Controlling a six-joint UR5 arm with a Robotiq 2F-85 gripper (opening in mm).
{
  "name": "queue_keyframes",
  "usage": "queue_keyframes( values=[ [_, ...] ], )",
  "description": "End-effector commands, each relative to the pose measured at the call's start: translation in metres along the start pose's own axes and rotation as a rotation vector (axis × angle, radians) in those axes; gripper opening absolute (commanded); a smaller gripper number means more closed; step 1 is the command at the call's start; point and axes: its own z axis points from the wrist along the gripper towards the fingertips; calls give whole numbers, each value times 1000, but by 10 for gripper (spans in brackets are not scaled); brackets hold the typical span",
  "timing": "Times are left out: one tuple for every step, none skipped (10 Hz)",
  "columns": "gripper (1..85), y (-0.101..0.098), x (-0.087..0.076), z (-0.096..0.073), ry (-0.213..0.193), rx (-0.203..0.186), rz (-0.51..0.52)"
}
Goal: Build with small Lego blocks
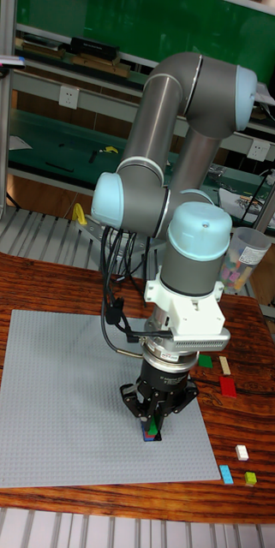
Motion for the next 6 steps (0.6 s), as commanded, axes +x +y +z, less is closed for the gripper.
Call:
queue_keyframes(
  values=[
    [13,-4,1,-8,10,4,0],
    [13,-3,1,-8,12,13,4],
    [13,-6,1,-8,11,24,-2],
    [13,-2,1,-9,12,13,4],
    [13,-2,1,-9,12,13,6],
    [13,-2,1,-11,15,15,8]
  ],
)
